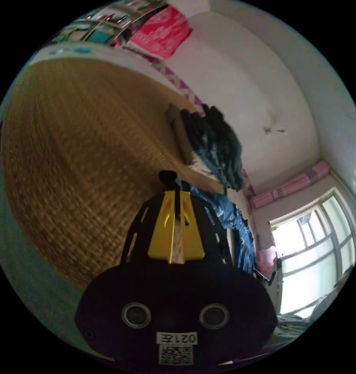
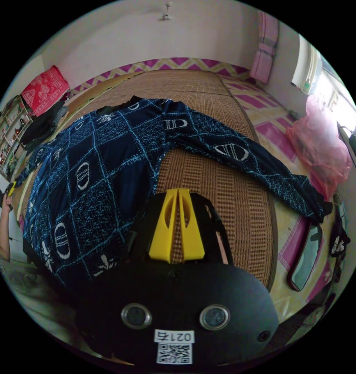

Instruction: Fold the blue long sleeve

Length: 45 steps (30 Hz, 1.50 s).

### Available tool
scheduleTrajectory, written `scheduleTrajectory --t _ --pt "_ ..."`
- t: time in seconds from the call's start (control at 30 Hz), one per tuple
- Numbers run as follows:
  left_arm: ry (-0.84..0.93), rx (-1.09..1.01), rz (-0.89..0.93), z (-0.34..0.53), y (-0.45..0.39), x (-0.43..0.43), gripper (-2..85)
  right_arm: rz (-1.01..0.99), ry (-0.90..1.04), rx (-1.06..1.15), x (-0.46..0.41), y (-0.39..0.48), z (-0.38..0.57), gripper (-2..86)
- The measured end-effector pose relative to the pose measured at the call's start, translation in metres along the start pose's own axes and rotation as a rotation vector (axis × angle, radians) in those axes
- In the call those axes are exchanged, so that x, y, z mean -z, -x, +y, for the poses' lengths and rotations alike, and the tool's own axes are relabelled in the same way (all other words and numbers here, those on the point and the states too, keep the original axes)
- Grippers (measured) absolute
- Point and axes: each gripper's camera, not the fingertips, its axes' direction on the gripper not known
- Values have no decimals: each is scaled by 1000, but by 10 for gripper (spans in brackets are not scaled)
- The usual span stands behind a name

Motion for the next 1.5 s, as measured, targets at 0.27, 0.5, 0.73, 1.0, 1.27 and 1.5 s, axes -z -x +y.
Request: scheduleTrajectory --t 0.27,0.5,0.73,1.0,1.27,1.5 --pt "-27 129 38 -1 18 11 5 -3 0 -2 -3 6 -2 -6" --pt "-17 215 68 7 24 0 -7 25 1 11 -6 17 -4 -5" --pt "-137 194 232 42 29 4 101 60 2 27 -8 29 -6 -5" --pt "3 148 169 63 12 -43 129 77 2 34 -10 35 -7 -5" --pt "124 214 157 104 4 -122 17 147 4 67 -12 47 -9 -6" --pt "-55 144 391 158 -16 -147 -7 136 4 62 -11 41 -9 -6"
